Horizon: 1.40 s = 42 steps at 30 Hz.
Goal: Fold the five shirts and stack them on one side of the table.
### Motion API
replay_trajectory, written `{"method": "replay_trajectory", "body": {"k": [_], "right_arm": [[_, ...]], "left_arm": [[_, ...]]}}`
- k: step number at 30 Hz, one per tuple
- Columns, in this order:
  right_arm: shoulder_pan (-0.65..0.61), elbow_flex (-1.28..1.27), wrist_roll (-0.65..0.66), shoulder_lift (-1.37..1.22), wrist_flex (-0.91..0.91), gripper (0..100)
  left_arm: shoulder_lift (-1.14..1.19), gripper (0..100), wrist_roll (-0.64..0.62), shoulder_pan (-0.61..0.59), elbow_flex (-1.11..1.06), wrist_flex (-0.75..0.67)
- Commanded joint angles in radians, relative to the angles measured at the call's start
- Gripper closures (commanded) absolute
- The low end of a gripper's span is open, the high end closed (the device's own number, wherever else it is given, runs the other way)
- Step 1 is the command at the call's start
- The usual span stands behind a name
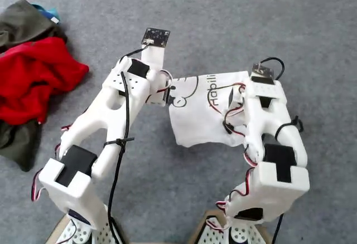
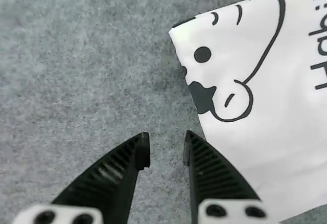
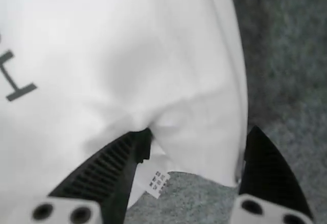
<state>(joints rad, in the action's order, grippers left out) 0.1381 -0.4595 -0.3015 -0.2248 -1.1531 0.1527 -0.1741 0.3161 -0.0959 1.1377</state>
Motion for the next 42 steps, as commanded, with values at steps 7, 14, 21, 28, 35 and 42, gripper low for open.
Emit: {"method": "replay_trajectory", "body": {"k": [7,14,21,28,35,42], "right_arm": [[-0.009,0.01,0.018,-0.061,0.034,92.6],[0.011,0.016,0.089,-0.054,0.032,98.5],[0.012,0.028,0.124,-0.042,0.029,98.5],[0.014,0.021,0.124,-0.018,0.034,98.5],[0.014,0.021,0.124,-0.016,0.034,98.5],[0.014,0.025,0.12,-0.016,0.034,98.5]], "left_arm": [[-0.018,86,-0.008,-0.005,0.042,0.003],[-0.018,86,-0.008,-0.004,0.044,0.003],[-0.018,86,-0.008,-0.01,0.05,0.0],[0.006,83,-0.069,0.001,0.16,-0.044],[0.17,74,-0.199,0.007,0.315,-0.04],[0.433,74,-0.203,0.012,0.486,-0.038]]}}
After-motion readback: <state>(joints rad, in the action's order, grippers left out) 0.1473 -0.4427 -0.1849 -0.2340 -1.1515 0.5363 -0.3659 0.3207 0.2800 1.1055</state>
